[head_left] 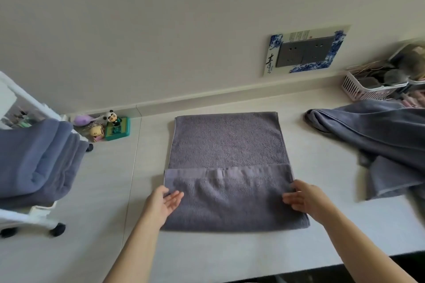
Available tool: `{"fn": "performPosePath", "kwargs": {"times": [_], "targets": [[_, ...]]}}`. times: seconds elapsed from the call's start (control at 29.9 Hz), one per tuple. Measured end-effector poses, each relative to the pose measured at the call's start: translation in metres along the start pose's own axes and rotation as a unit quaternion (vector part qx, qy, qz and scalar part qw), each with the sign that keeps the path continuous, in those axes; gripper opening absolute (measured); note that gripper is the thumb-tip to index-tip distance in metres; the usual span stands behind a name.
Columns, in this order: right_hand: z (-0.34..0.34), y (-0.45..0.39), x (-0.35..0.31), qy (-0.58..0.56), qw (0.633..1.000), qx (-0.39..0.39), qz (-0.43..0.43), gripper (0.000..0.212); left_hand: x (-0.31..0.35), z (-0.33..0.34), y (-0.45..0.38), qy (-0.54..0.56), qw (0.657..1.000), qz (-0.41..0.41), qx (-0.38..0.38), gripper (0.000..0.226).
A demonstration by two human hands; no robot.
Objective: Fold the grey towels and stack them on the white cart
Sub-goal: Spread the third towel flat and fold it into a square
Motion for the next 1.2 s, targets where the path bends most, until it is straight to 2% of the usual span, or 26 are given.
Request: {"fn": "performPosePath", "kwargs": {"times": [0.03,0.07,0.13,0.17,0.2,0.23,0.3,0.37,0.47,0.63,0.83,0.94,1.04,1.2], "targets": [[0.0,0.001,0.0,0.12,0.991,0.03,-0.047,0.022,0.0,-0.003,0.001,-0.11,0.993,0.038,0.01,0.013],[0.0,-0.003,-0.001,0.233,0.966,0.061,-0.09,0.023,0.001,-0.004,-0.003,-0.243,0.966,0.089,0.023,0.013],[0.001,-0.007,-0.001,0.394,0.898,0.133,-0.146,0.023,0.001,-0.005,-0.008,-0.488,0.848,0.194,0.069,0.023],[0.002,-0.008,-0.001,0.414,0.879,0.164,-0.171,0.024,0.001,-0.004,-0.009,-0.544,0.798,0.238,0.098,0.03],[0.004,-0.011,0.001,0.401,0.874,0.179,-0.207,0.025,0.0,-0.003,-0.008,-0.556,0.771,0.283,0.123,0.036],[0.007,-0.014,0.003,0.369,0.878,0.18,-0.245,0.027,0.0,-0.002,-0.007,-0.541,0.763,0.325,0.141,0.038],[0.012,-0.017,0.004,0.316,0.888,0.176,-0.283,0.029,-0.001,0.004,-0.006,-0.485,0.778,0.373,0.144,0.033],[0.015,-0.016,0.004,0.281,0.896,0.181,-0.291,0.026,-0.001,0.008,-0.002,-0.441,0.8,0.382,0.141,0.029],[0.015,-0.018,0.002,0.26,0.902,0.192,-0.288,0.026,0.002,0.012,-0.008,-0.425,0.804,0.386,0.152,0.029],[0.019,-0.029,-0.003,0.3,0.897,0.194,-0.259,0.022,-0.001,0.019,-0.026,-0.507,0.756,0.38,0.164,0.028],[0.024,-0.035,-0.003,0.336,0.885,0.216,-0.241,0.021,0.0,0.025,-0.037,-0.549,0.707,0.408,0.179,0.026],[0.029,-0.035,-0.006,0.361,0.875,0.22,-0.237,0.021,-0.006,0.024,-0.039,-0.557,0.694,0.422,0.172,0.024],[0.03,-0.032,-0.004,0.352,0.872,0.241,-0.24,0.021,-0.007,0.024,-0.041,-0.543,0.705,0.42,0.179,0.024],[0.029,-0.024,-0.001,0.292,0.888,0.263,-0.239,0.018,-0.007,0.016,-0.039,-0.475,0.74,0.438,0.186,0.023]]}}
Point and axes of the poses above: each hand's wrist, its own y-axis away from the middle knuckle, its own z-axis out of the palm, x = y × z, the point moved 1 cm from there along -y, towards the middle knuckle, and after that the axes turned 3 degrees about z, right-handed, at the moved point
